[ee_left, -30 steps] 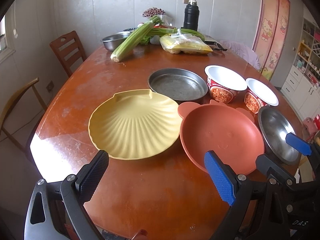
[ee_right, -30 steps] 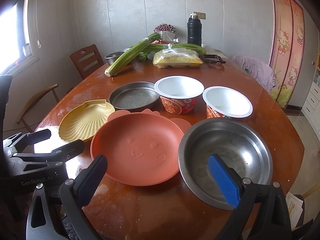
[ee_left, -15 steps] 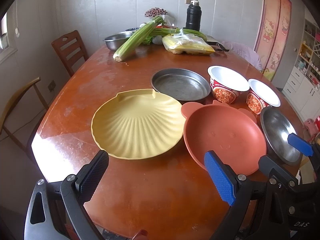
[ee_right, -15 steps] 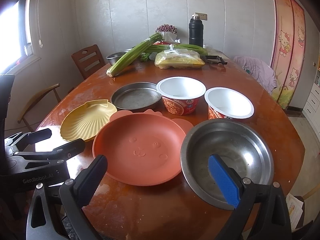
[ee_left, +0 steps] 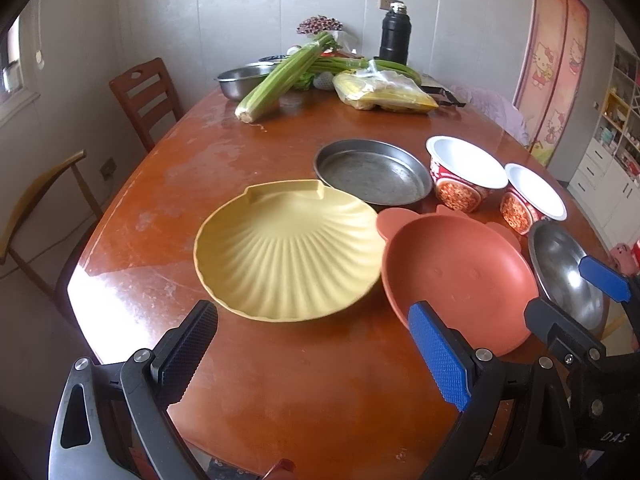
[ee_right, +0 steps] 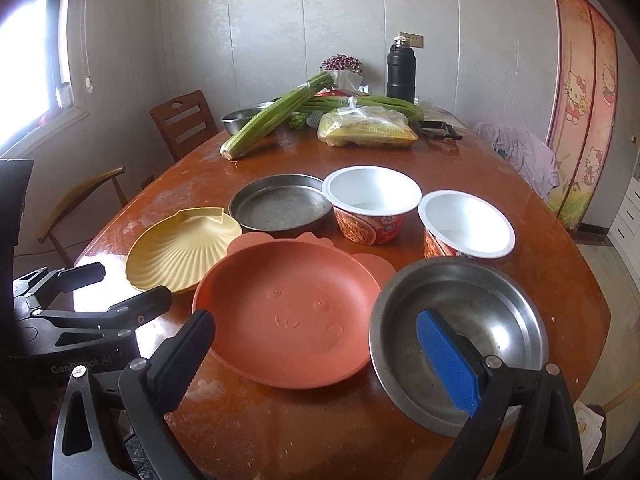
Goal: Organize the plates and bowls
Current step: 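Grasp the rim of the yellow shell plate with the left tool and lift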
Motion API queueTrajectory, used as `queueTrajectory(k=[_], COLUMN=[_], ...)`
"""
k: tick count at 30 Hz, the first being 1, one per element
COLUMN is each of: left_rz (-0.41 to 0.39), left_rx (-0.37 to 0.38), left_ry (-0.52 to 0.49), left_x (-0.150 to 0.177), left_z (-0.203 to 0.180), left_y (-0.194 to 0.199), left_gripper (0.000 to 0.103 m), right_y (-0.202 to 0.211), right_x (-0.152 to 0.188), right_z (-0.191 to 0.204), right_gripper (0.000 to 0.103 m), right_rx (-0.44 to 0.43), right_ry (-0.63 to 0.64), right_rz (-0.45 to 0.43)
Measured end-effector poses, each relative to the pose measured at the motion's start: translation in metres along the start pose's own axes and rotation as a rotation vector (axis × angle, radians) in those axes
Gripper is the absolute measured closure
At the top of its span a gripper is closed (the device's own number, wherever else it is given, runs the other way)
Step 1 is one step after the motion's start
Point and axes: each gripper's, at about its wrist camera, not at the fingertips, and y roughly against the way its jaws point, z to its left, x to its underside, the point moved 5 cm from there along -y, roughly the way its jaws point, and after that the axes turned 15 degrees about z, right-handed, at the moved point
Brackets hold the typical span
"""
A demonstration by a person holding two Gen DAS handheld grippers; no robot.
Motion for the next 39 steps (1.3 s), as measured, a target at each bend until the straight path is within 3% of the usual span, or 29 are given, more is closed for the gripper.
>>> queueTrajectory(k=[11,15,24,39], left_rz=[0.022,0.034,0.108,0.142], left_rx=[-0.02,-0.041,0.003,0.023], left_ry=[0.108,0.156,0.196,0.133], left_x=[-0.014,-0.021,-0.034,-0.055], left_z=[0.051,0.077,0.11,0.102], left_y=[-0.008,-0.014,-0.044,-0.067], left_gripper=[0.007,0.007,0.007,0.006], right_y=[-0.008,-0.021,-0.07,-0.122], right_x=[-0.046,-0.064,-0.092,-0.106], right_z=[0.031,0.051,0.088,0.094], right_gripper=[0.002,0.002,0.003,0.038], right_rx=[-0.057,-0.077,-0.107,-0.133], right_ry=[0.09,0.138,0.21,0.235], right_rz=[0.01,0.048,0.151,0.292])
